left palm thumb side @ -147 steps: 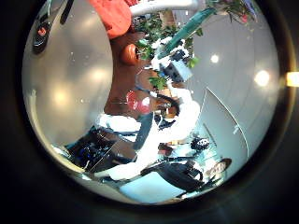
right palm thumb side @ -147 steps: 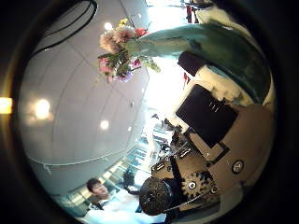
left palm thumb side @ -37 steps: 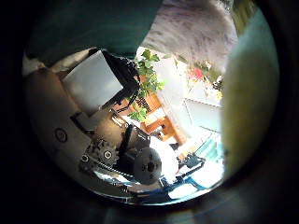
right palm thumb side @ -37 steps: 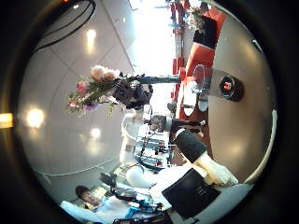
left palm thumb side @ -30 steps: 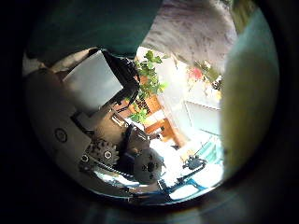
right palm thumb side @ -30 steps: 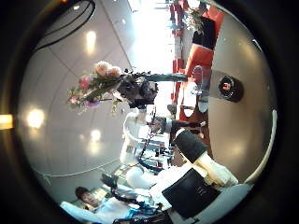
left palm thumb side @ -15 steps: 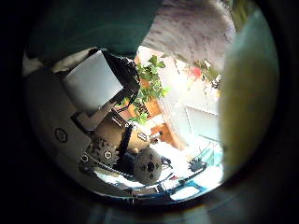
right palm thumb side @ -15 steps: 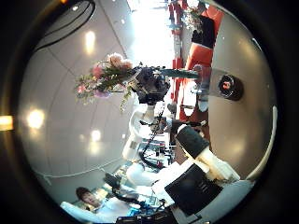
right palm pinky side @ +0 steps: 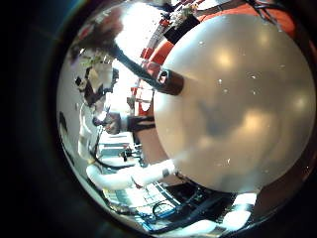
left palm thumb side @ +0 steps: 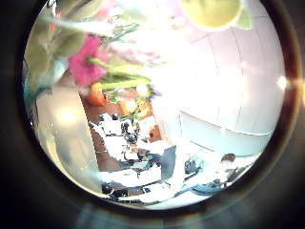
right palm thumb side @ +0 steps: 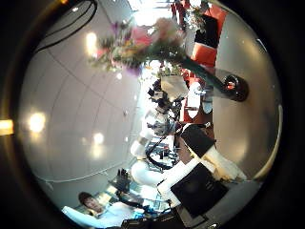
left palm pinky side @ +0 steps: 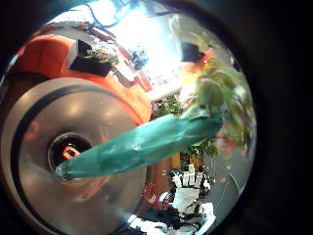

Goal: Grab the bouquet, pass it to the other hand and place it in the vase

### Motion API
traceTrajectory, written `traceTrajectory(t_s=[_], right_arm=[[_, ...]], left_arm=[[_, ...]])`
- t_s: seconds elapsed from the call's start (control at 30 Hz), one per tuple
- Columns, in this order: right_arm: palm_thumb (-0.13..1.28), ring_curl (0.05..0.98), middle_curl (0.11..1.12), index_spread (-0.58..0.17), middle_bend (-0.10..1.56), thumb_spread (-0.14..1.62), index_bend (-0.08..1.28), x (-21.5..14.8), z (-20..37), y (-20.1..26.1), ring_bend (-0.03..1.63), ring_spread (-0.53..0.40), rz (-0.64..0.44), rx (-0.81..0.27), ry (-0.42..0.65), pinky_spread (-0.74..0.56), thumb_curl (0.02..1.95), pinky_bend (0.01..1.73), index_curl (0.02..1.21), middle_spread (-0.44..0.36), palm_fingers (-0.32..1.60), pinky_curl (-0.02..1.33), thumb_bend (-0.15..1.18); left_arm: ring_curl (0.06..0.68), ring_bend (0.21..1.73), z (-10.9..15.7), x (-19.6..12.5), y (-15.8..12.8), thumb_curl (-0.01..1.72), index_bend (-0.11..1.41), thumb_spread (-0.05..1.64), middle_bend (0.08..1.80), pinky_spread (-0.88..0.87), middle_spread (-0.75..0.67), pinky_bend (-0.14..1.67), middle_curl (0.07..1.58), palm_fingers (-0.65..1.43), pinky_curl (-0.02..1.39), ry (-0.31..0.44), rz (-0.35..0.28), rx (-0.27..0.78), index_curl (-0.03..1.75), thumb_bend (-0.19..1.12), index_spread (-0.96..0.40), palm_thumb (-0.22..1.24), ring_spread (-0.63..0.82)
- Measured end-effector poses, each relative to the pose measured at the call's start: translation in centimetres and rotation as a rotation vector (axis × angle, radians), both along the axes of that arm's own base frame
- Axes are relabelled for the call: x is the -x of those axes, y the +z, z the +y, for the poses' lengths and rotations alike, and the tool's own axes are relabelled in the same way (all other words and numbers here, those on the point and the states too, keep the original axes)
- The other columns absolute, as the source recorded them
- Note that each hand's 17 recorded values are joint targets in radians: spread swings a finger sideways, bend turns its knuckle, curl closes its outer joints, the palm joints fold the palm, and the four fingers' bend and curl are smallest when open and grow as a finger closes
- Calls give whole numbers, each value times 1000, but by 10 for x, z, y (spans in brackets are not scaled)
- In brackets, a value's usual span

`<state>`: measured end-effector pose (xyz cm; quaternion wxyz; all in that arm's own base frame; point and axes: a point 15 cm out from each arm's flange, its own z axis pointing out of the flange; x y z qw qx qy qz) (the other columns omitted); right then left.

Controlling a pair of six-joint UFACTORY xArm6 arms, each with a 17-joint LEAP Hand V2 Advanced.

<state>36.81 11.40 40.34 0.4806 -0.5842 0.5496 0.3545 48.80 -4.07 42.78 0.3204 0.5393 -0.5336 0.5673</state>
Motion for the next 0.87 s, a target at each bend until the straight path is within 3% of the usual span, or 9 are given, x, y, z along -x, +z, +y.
traceTrajectory(t_s=[0.17, 0.33, 0.63, 0.87], right_arm=[[760, 257, 323, -245, 188, 1029, 169, 1, 1, 1, 410, 206, -2, -3, 7, 465, 539, 495, 294, 129, 104, 311, -21], [755, 256, 322, -244, 188, 1023, 174, 1, 5, 4, 405, 199, -18, 1, 20, 462, 539, 483, 302, 122, 130, 304, -23], [758, 251, 327, -248, 197, 1011, 178, 9, 21, 12, 381, 197, -37, 29, 80, 465, 545, 456, 315, 117, 170, 291, -22], [758, 250, 329, -249, 191, 1008, 171, 13, 20, 10, 375, 198, -24, 115, 116, 466, 547, 442, 319, 117, 179, 284, -22]], left_arm=[[178, 617, 33, 11, -2, 386, 52, 837, 172, 521, 553, 161, 411, -261, 585, 62, 13, 31, 547, -40, 86, 28, 574], [166, 567, 47, 32, 25, 368, 79, 828, 165, 573, 588, 165, 357, -224, 491, 91, -25, 22, 411, -36, 125, 30, 615], [157, 500, 38, 89, 63, 349, 119, 825, 168, 585, 589, 173, 293, -161, 388, 143, -45, -16, 286, -35, 137, 34, 642], [158, 468, 29, 113, 47, 342, 128, 826, 170, 582, 586, 182, 262, -137, 343, 168, 28, -85, 246, -35, 144, 36, 648]])
